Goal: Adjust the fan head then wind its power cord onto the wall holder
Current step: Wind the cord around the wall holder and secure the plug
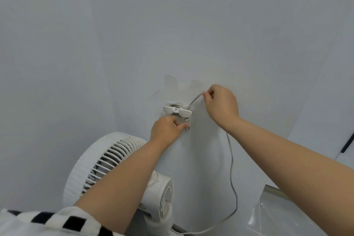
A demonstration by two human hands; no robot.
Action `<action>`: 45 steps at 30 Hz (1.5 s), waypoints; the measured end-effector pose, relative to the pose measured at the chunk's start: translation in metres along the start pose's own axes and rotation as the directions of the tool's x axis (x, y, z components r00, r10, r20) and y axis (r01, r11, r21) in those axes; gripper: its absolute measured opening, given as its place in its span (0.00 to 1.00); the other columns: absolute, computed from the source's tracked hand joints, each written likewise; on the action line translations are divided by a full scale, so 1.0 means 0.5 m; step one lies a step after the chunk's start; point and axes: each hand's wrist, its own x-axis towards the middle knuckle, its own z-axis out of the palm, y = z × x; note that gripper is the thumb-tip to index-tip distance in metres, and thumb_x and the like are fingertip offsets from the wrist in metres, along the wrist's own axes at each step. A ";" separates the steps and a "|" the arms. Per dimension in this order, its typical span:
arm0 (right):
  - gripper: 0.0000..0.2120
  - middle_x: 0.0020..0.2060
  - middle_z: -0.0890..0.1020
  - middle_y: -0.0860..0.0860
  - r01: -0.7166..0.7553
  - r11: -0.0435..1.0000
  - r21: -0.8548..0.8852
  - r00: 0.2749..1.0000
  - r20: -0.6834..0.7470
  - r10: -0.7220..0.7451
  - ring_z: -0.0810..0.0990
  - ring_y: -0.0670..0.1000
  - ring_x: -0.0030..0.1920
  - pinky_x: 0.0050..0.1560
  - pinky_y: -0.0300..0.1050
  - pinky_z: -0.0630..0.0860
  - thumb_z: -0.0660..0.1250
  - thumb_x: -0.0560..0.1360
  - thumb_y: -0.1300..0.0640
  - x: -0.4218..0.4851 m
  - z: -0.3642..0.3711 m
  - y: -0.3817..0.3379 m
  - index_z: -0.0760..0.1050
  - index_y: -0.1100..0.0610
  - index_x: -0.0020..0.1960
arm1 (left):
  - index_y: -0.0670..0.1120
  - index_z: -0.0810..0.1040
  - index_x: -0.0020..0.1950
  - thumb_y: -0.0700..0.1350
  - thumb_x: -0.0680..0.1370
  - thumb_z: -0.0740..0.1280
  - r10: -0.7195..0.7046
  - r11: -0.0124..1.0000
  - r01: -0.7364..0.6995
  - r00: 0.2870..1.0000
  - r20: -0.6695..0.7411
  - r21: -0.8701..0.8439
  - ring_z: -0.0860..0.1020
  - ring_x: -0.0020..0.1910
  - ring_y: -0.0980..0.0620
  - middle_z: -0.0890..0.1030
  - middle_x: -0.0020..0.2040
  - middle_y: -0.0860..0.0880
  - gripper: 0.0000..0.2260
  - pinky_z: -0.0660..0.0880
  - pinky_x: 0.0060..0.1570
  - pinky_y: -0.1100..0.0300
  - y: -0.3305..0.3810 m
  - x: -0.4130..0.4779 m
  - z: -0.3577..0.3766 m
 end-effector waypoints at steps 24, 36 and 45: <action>0.12 0.27 0.73 0.49 -0.147 0.946 0.289 0.989 0.047 0.139 0.73 0.52 0.34 0.35 0.41 0.67 0.65 0.76 0.56 0.034 0.011 -0.026 0.77 0.64 0.39 | 0.42 0.83 0.43 0.54 0.69 0.65 0.508 0.839 -0.403 0.819 -0.265 0.364 0.77 0.43 0.44 0.79 0.41 0.46 0.17 0.74 0.33 0.55 -0.023 0.057 -0.049; 0.12 0.23 0.70 0.53 -0.360 0.710 0.606 0.929 0.304 0.212 0.63 0.44 0.17 0.20 0.35 0.60 0.65 0.77 0.59 0.026 -0.010 -0.023 0.76 0.60 0.35 | 0.41 0.82 0.46 0.55 0.76 0.65 0.331 0.901 -0.249 0.923 -0.195 0.355 0.74 0.49 0.47 0.78 0.46 0.46 0.17 0.72 0.43 0.54 0.070 0.060 -0.046; 0.11 0.21 0.73 0.50 -0.328 0.720 0.612 0.910 0.409 0.066 0.64 0.47 0.19 0.22 0.37 0.62 0.62 0.77 0.61 0.015 -0.003 -0.021 0.79 0.60 0.39 | 0.45 0.80 0.37 0.56 0.75 0.64 0.114 0.991 -0.090 0.953 -0.279 0.099 0.78 0.40 0.48 0.81 0.37 0.49 0.16 0.71 0.38 0.58 0.074 0.071 -0.056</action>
